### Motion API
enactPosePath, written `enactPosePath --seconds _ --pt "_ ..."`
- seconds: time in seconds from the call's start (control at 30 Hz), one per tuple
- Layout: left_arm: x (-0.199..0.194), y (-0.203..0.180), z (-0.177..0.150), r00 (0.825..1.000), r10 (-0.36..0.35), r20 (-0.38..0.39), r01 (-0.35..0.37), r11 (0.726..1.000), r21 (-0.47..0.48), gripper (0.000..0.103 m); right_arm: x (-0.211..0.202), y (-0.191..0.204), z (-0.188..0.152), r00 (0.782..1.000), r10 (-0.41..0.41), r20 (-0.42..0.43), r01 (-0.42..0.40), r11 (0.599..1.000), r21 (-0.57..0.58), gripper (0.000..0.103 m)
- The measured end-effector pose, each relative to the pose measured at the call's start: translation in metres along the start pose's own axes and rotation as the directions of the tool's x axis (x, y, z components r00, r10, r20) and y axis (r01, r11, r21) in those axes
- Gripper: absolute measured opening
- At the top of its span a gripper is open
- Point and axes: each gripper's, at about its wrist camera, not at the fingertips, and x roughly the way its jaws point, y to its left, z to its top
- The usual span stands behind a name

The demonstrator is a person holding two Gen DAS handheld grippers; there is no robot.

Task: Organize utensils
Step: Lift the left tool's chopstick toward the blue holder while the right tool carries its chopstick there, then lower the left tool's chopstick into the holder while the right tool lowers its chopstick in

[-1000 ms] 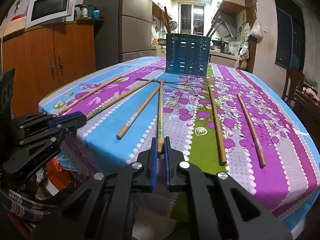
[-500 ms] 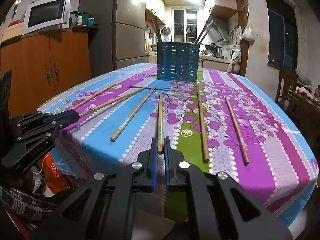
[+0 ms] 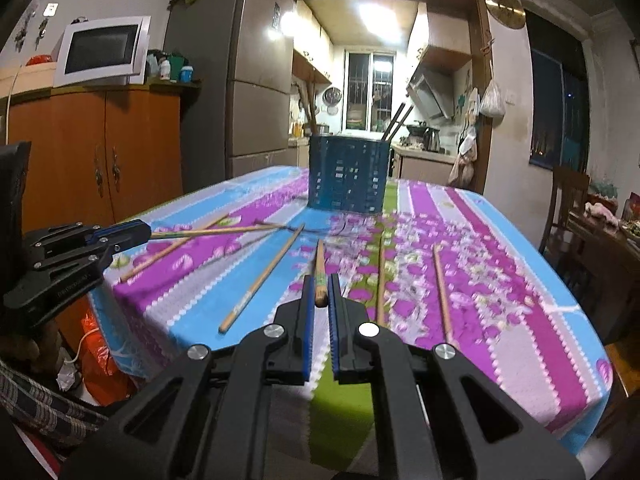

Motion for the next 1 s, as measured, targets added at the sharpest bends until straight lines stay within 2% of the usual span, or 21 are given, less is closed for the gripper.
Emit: enactPosePath --seconds 0.13,0.4,0.6,1.0 --pt "-0.003 0.008 0.016 1.000 -0.008 0.017 0.009 0.999 -0.036 0.008 -0.005 -0.008 0.019 0.999 0.001 0.048 -0.001 1.000 -0.007 0.005" --pt "-0.002 0.024 0.060 0.998 -0.044 0.051 0.048 0.995 -0.087 0.008 -0.004 -0.019 0.068 0.991 0.060 0.121 -0.056 0.998 -0.033 0.005" --pt "0.008 0.046 0.105 0.995 -0.070 0.073 0.080 0.987 -0.137 0.008 0.011 -0.030 0.100 0.986 0.081 0.143 -0.075 0.996 -0.047 0.005" --pt "0.027 0.072 0.149 0.990 -0.118 0.081 0.130 0.977 -0.170 0.008 0.027 -0.059 0.139 0.978 0.138 0.155 -0.141 0.990 0.006 0.005"
